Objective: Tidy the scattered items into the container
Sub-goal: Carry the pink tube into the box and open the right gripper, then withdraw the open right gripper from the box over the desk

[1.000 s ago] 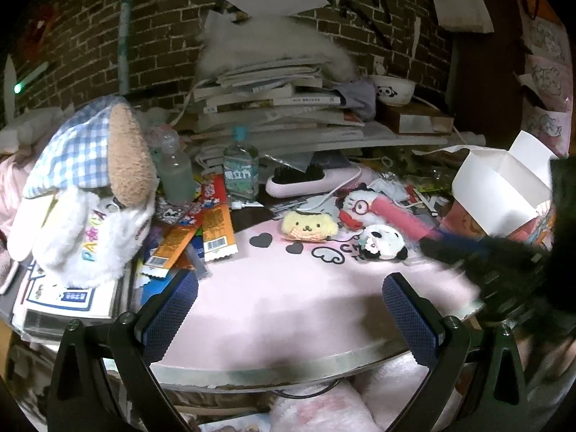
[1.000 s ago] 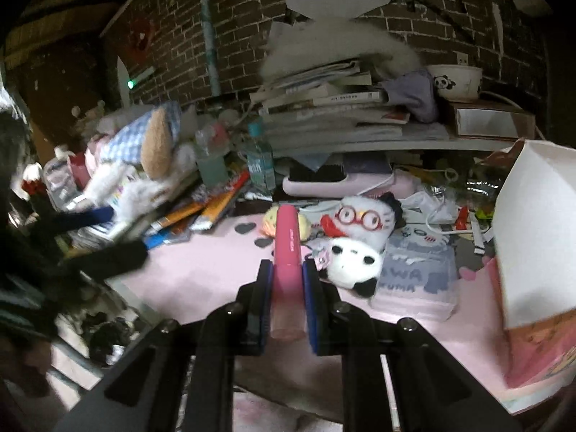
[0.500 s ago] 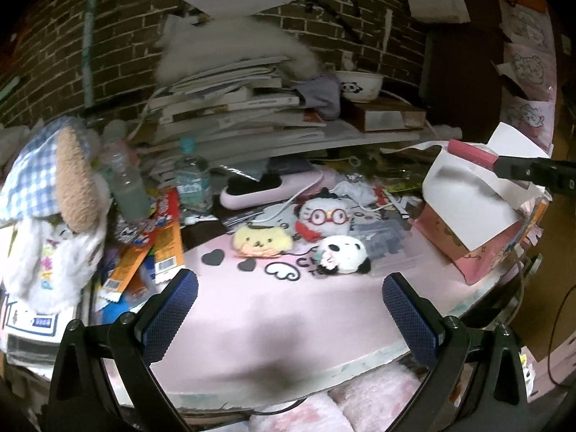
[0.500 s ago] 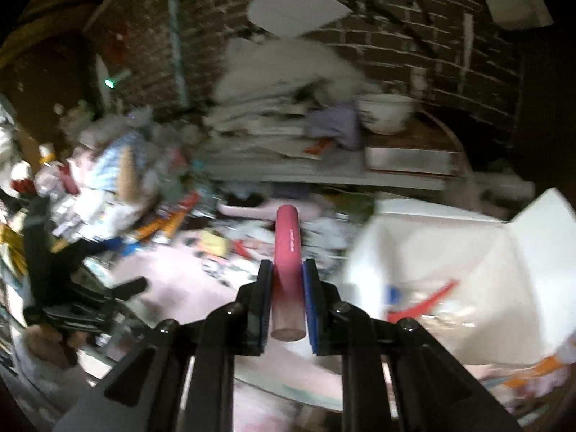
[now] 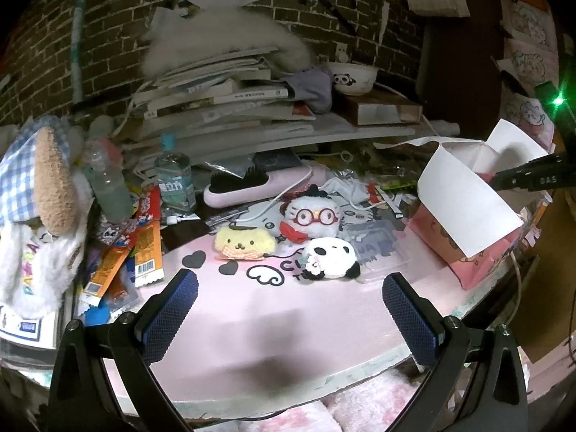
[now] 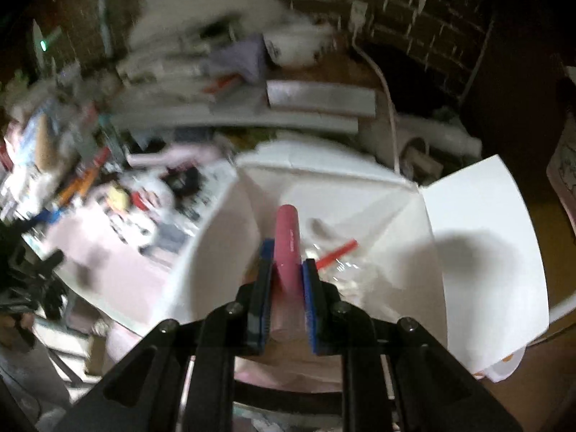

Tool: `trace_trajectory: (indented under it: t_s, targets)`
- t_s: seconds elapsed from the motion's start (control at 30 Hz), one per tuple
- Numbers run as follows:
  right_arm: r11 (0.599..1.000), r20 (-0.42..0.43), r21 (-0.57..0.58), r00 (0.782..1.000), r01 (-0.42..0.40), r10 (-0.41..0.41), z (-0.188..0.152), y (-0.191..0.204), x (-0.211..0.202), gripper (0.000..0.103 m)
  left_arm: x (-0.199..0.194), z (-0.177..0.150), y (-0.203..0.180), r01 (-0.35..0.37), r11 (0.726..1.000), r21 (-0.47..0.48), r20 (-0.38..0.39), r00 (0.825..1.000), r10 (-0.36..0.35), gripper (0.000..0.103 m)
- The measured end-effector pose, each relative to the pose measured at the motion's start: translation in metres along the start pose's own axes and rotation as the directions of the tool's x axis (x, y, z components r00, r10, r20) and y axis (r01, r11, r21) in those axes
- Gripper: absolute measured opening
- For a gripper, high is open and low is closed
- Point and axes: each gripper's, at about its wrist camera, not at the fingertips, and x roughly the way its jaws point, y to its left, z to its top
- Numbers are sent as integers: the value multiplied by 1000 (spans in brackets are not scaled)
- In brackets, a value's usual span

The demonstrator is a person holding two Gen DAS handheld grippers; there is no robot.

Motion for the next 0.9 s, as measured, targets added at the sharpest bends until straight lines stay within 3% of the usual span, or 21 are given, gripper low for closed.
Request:
trace_trajectory:
  t_s: [0.17,0.3,0.53,0.57,0.63,0.67,0.7,0.8,0.9]
  targets:
    - [997,-144,-60,988,49,-58,6,-6,27,14,3,0,-4,5,1000,8,-6,1000,-5,103]
    - [995,-259,-74,963,60,-78,8,-14,47,14,4,1,-5,6,1000,12,-5,1000,-6,103]
    - [994,-308,-75,946,78,-98,7,-20,54,15,6,1,-6,2,1000,11,-14,1000,-2,103]
    - [994,-308,-78,946,82,-102,7,-20,54,19,7,1,-6,0,1000,14,-18,1000,0,103]
    - [994,-306,-70,946,86,-104,5,-21,52,42,10,0,-7,-11,1000,20,-26,1000,12,103]
    - [994,-298,-61,949,89,-104,6,-21,50,62,12,-1,-7,-16,1000,23,-30,999,16,103]
    - [994,-279,-48,955,96,-105,7,-21,46,67,12,-1,-8,-15,1000,24,-32,999,16,103]
    - [993,-196,-29,974,113,-117,13,-23,26,67,13,-2,-6,2,1000,16,-29,1000,-1,103]
    - [996,-58,-10,994,89,-90,20,-12,-8,67,13,-2,-4,21,1000,5,-23,1000,-21,103]
